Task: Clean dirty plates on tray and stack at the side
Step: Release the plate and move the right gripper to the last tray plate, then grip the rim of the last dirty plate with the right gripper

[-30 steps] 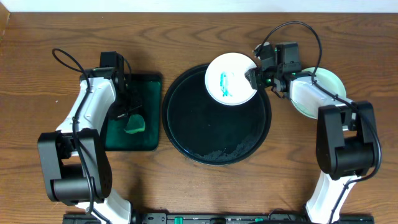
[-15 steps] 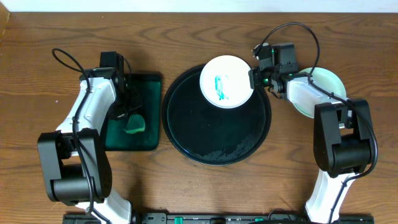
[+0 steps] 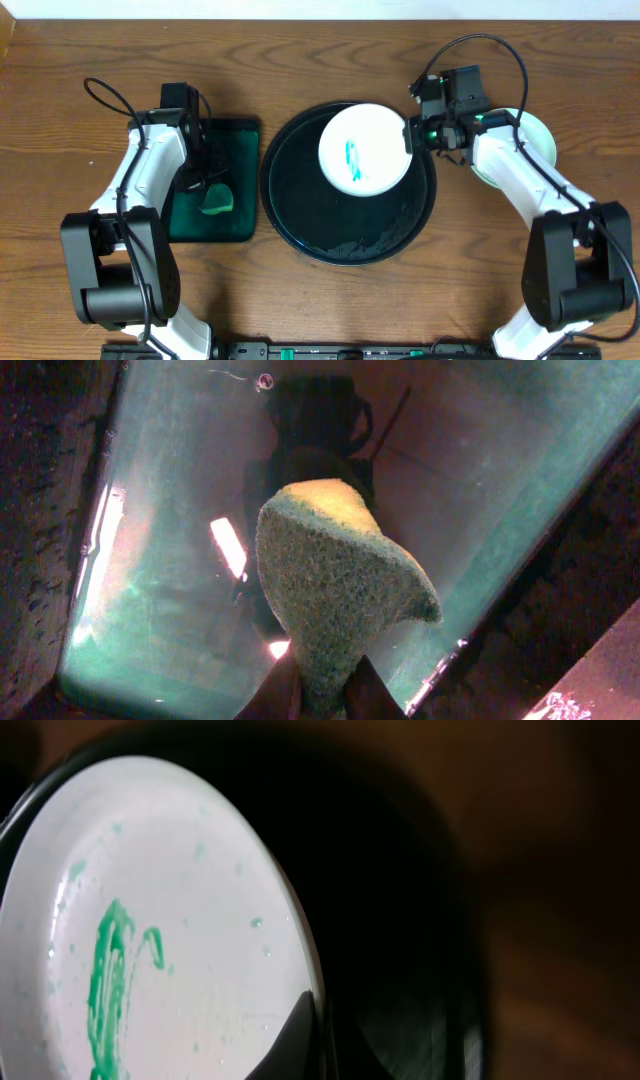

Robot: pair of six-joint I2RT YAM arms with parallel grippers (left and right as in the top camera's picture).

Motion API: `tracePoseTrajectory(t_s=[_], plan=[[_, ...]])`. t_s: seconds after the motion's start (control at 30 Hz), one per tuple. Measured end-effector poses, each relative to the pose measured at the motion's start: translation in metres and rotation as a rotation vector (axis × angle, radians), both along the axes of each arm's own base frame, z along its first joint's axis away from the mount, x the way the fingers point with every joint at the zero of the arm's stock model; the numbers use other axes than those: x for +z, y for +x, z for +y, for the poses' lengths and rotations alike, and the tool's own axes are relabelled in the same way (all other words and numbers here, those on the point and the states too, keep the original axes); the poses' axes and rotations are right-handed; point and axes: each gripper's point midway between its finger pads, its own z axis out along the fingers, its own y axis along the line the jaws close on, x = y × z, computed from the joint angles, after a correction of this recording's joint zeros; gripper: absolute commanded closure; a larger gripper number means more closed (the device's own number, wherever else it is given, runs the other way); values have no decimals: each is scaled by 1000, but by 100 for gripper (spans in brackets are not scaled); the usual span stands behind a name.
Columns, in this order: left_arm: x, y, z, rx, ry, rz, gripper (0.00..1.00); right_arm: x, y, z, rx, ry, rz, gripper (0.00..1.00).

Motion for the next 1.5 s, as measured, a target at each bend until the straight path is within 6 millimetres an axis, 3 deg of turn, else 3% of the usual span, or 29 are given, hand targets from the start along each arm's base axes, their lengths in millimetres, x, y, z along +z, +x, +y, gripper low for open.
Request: tracePoseTrajectory(t_s=[0.17, 0.43, 0.7, 1.03, 1.23, 1.37, 1.5], plan=[[0, 0, 0, -1, 0, -2, 93, -16, -37, 22, 49, -34, 127, 99], [1, 21, 6, 1, 31, -79, 93, -39, -68, 58, 114, -81, 188, 99], [-44, 25, 8, -16, 39, -7, 92, -40, -70, 60, 89, -82, 201, 99], [-43, 25, 7, -22, 39, 0, 93, -42, -65, 51, 23, -115, 194, 99], [-23, 15, -2, -34, 8, -8, 93, -59, -69, 39, -43, -153, 194, 99], [16, 15, -24, -85, -18, -97, 93, -73, -75, 35, -59, -150, 196, 99], [49, 11, -52, -159, -41, -178, 93, -74, -75, 35, -72, -136, 184, 99]])
